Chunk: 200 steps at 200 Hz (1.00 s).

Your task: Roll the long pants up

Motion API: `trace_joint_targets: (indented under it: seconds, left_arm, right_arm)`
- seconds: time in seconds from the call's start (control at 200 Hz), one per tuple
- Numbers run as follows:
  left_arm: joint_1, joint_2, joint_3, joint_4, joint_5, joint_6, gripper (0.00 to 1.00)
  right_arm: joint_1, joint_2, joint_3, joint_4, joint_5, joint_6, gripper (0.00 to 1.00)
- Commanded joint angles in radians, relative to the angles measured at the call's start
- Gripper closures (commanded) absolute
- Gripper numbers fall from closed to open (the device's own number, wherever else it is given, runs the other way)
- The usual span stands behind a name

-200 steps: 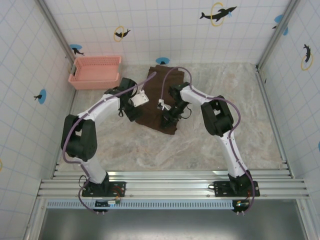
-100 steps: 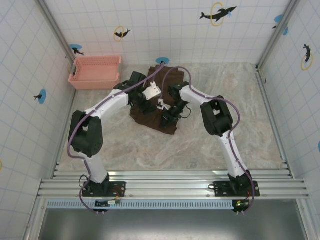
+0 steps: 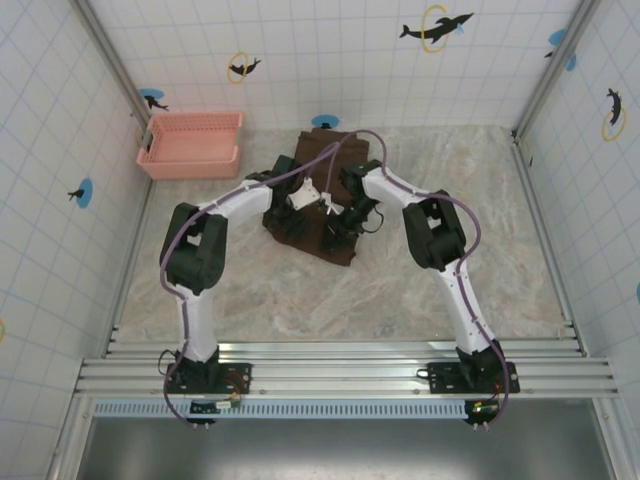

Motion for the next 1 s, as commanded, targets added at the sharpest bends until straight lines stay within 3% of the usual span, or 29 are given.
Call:
trace_joint_targets:
  seconds: [0.0,0.28,0.495,0.781,0.996]
  left_arm:
    - [0.049,0.089,0.049,-0.062,-0.093,-0.057,0.03]
    - [0.066,0.144,0.145,-0.155,-0.052,-0.056,0.03]
    - [0.077,0.128,0.120,-0.173,-0.006,-0.049,0.03]
    - [0.103,0.114,0.099,-0.181,0.048,-0.062,0.03]
    - [0.123,0.080,0.056,-0.165,0.100,-0.073,0.03]
  right_arm:
    - [0.010,-0.041,-0.012,-0.011,0.077,-0.070,0.61]
    - [0.037,-0.237,-0.104,0.026,0.371,-0.164,0.49]
    - [0.172,-0.429,-0.315,0.250,0.719,-0.240,0.34]
    - [0.359,-0.421,-0.454,0.449,0.914,-0.252,0.30]
    - [0.395,-0.352,-0.476,0.579,1.017,-0.279,0.31]
